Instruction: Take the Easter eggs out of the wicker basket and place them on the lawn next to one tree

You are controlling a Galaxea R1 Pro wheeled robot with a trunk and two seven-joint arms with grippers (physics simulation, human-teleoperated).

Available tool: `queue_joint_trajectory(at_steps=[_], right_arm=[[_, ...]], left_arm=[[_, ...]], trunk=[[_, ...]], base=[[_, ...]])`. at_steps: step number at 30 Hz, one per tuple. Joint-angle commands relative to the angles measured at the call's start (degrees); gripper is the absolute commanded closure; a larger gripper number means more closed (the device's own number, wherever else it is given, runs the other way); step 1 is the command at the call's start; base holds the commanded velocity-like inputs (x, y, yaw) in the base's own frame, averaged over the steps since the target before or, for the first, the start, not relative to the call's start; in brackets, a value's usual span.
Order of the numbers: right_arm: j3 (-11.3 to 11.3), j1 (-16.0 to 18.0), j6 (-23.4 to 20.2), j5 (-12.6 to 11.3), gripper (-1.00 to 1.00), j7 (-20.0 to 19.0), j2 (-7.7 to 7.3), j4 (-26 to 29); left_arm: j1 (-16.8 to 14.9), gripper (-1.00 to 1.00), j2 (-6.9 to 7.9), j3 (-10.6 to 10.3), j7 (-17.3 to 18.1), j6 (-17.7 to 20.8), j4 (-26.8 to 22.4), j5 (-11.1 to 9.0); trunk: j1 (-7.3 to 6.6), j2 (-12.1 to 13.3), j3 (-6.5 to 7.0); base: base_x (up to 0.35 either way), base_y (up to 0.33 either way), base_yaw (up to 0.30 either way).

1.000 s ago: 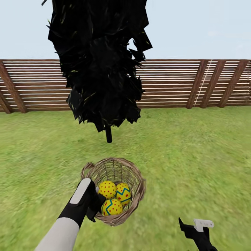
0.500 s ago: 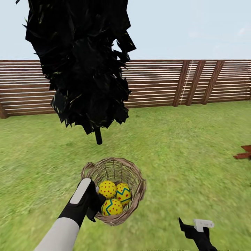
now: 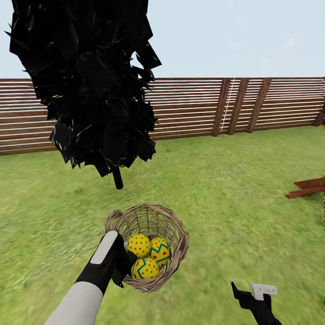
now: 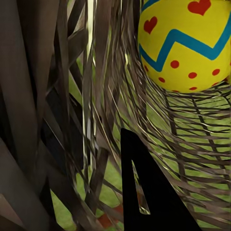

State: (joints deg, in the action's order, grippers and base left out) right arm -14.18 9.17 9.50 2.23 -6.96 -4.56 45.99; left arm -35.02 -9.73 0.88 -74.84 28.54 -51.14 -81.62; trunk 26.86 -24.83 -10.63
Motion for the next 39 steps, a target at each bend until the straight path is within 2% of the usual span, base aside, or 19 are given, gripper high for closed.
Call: queue_joint_trajectory(at_steps=[1, 5, 21, 22, 23, 24, 25, 30, 33, 39], right_arm=[[-0.2, 0.1, 0.2, 0.2, -1.00, -0.4, 0.04, 0.0], [-0.2, 0.1, 0.2, 0.2, -1.00, -0.4, 0.05, 0.0], [-0.3, 0.1, 0.2, 0.6, -1.00, -0.7, 0.18, -0.1], [-0.3, 0.1, 0.2, 0.5, -1.00, -0.6, 0.21, -0.1], [-0.2, 0.1, 0.2, 0.5, -1.00, -0.6, 0.30, -0.1], [-0.2, 0.1, 0.2, 0.5, -1.00, -0.6, 0.30, 0.0], [-0.2, 0.1, 0.2, 0.5, -1.00, -0.6, 0.30, 0.0], [-0.2, 0.1, 0.3, 0.5, -1.00, -0.6, 0.34, 0.0], [-0.2, 0.1, 0.3, 0.5, -1.00, -0.6, 0.34, 0.0], [-0.2, 0.1, 0.3, 0.5, -1.00, -0.6, 0.34, 0.1]], left_arm=[[0.0, 1.00, -0.02, 0.1, -0.3, 0.5, 0.0, -0.2], [0.0, 1.00, 0.14, 0.2, -0.3, 0.5, 0.0, -0.2], [0.0, 1.00, 0.59, 0.3, 0.0, 0.3, 0.2, -0.4], [0.0, 1.00, 0.59, 0.3, 0.7, 0.3, 0.8, -0.4], [0.0, 1.00, 0.61, 0.5, 3.4, 0.4, 2.5, -0.4], [0.0, 1.00, 0.68, 0.7, 7.7, 0.4, 3.8, -0.4], [0.0, 1.00, 0.68, 0.7, 8.9, 0.5, 4.1, -0.5], [0.0, 1.00, 1.21, 0.8, 9.8, 0.4, 5.8, -0.3], [0.0, 1.00, 1.28, 0.8, 13.4, 0.5, 7.5, -0.2], [0.0, 1.00, 1.30, 0.8, 13.8, 0.5, 8.0, -0.1]], trunk=[[-0.20, 0.3, 0.08], [-1.07, 1.9, 0.80], [-1.07, 1.9, 1.53], [-1.07, 1.9, 1.53], [-1.07, 1.9, 1.53], [-1.07, 1.9, 1.53], [-1.07, 1.9, 1.53], [-1.07, 1.9, 1.53], [-1.07, 1.9, 1.53], [-1.07, 1.9, 1.53]], base=[[0.000, 0.000, -0.162], [0.000, 0.000, -0.122], [0.000, 0.000, -0.002], [0.000, 0.000, 0.000], [0.000, 0.000, 0.000], [0.000, 0.000, 0.000], [0.000, 0.000, 0.000], [0.004, 0.000, 0.000], [0.207, 0.000, 0.000], [0.264, 0.000, -0.026]])
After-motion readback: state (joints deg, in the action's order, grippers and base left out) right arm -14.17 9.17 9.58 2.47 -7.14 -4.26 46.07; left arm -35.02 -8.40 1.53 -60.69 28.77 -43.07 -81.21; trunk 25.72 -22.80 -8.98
